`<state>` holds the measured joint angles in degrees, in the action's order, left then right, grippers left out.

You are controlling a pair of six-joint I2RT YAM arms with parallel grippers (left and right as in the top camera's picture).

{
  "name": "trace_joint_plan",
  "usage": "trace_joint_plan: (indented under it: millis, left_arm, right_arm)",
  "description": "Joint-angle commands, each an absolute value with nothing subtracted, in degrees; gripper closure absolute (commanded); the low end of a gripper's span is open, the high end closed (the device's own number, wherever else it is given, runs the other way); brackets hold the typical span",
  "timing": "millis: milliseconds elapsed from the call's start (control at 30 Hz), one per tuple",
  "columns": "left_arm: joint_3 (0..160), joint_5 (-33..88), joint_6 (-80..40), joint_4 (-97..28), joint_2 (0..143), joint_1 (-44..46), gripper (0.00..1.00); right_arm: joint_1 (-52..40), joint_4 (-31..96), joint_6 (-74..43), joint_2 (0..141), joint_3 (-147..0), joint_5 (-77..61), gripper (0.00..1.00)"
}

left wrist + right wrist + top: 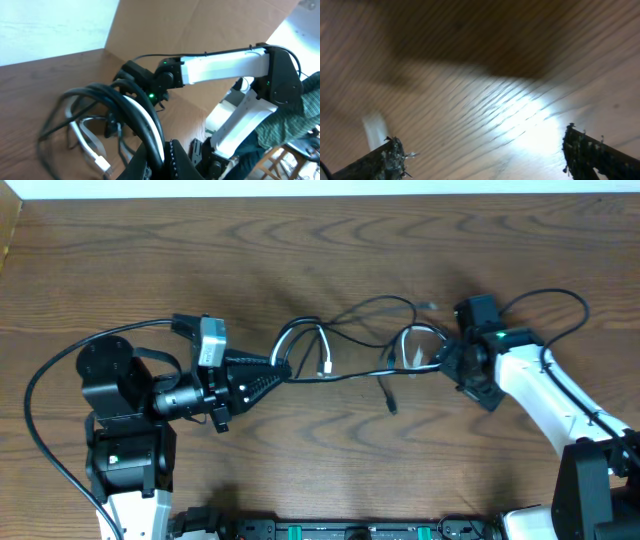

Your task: Untangle cables

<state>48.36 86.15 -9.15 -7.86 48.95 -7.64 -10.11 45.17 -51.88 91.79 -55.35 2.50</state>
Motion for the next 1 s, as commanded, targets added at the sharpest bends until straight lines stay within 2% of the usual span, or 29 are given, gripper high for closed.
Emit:
trace_joint_plan:
  millis: [0, 167, 200, 300, 400, 600, 700, 733, 800, 833, 900, 967]
  left_arm:
    - [50.78, 89.10, -8.82, -7.20, 48.58, -9.78, 0.92]
    - [50.78, 88.84, -8.82, -7.42, 49.34, -10.28, 0.91]
    - [50.78, 88.58, -8.82, -7.42, 49.45, -10.35, 0.85]
    - [50.78, 84.64, -8.82, -7.64, 49.69, -11.40, 0.85]
    - [50.78, 77.01, -8.82, -9.85, 49.71, -13.17, 0.85]
    - [50.78, 53.98, -8.82, -24.23, 49.74, -14.72, 0.86]
    - [50.78, 50.11, -8.80, -30.44, 50.00, -14.72, 0.85]
    - [50.78, 50.17, -8.82, -31.86, 50.22, -14.70, 0.85]
    - [50.78, 50.30, -8.82, -34.54, 50.72, -14.66, 0.85]
    - [50.78, 50.30, -8.80, -35.86, 50.96, -14.66, 0.85]
    - [50.78, 50.33, -8.80, -38.00, 51.48, -14.66, 0.85]
    - [50.78, 50.35, -8.80, -39.90, 51.90, -14.66, 0.86]
  right_arm:
    - [-7.40, 45.28, -52.21, 92.62, -54.59, 5.39, 0.01]
    - [-6.61, 45.30, -52.21, 92.62, -54.59, 5.58, 0.01]
    - [-6.55, 45.34, -52.21, 92.62, -54.59, 5.89, 0.01]
    - [-5.82, 46.24, -52.23, 92.62, -54.59, 6.33, 0.01]
    - [-4.38, 47.51, -52.25, 92.62, -54.59, 7.01, 0.01]
    - [-1.43, 48.66, -52.23, 92.62, -54.59, 3.18, 0.01]
    - [-1.91, 48.49, -52.18, 92.62, -54.59, -0.71, 0.01]
    - [-2.24, 48.38, -51.99, 92.62, -54.59, -1.19, 0.05]
    - [-3.29, 47.83, -51.57, 92.62, -54.59, -1.76, 0.22]
    - [-3.92, 47.57, -51.57, 92.62, -54.59, -1.76, 0.37]
    - [-5.37, 47.05, -51.59, 92.62, -54.59, -1.91, 0.59]
    - [-7.11, 46.46, -51.57, 92.62, -54.59, -1.89, 0.71]
